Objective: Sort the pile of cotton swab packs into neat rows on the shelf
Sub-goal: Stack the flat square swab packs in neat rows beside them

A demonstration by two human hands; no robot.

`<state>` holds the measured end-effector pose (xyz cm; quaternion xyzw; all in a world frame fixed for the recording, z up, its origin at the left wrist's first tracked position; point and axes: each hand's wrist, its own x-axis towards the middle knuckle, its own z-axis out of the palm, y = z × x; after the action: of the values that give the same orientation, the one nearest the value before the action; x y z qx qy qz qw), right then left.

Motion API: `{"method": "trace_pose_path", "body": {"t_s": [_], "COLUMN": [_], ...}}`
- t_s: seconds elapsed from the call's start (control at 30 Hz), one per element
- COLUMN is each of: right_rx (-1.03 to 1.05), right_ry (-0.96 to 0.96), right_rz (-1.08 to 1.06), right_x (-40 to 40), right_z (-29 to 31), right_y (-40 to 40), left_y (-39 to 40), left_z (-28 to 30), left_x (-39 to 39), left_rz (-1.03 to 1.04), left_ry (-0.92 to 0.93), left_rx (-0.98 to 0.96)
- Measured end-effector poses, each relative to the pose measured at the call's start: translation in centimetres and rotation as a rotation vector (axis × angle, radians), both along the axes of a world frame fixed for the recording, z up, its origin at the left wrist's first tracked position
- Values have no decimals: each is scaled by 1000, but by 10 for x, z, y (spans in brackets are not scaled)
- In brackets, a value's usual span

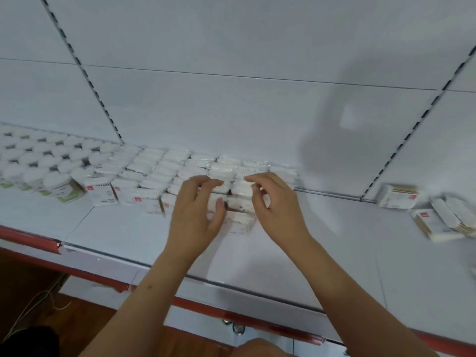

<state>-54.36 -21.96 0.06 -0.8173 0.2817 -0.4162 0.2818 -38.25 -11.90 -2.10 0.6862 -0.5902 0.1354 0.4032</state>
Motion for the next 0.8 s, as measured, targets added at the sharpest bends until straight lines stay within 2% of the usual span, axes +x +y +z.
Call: {"method": "trace_pose_path", "body": {"t_s": [0.23, 0.37, 0.43, 0.5, 0.6, 0.7, 0.8], "right_rx": [-25, -59, -106, -119, -88, -129, -117], "right_ry": [23, 82, 191, 382, 606, 796, 738], "right_rz": [-252, -513, -670, -805, -811, -800, -783], "right_x": [-56, -115, -150, -184, -224, -245, -258], "right_z": [8, 4, -10, -26, -46, -56, -58], "right_y": [-36, -62, -84, -107, -133, -142, -137], "left_y": [-40, -70, -87, -102, -113, -114, -114], "left_z": [-15, -33, -48, -62, -75, -81, -81], "left_x": [-94, -148, -173, -194, -210, -210, -209], "left_rz": [-271, -460, -495, -516, -514, -501, -478], "left_ry": [-10, 5, 14, 36, 40, 64, 149], "left_rx": [-11, 139, 241, 337, 413, 380, 310]}}
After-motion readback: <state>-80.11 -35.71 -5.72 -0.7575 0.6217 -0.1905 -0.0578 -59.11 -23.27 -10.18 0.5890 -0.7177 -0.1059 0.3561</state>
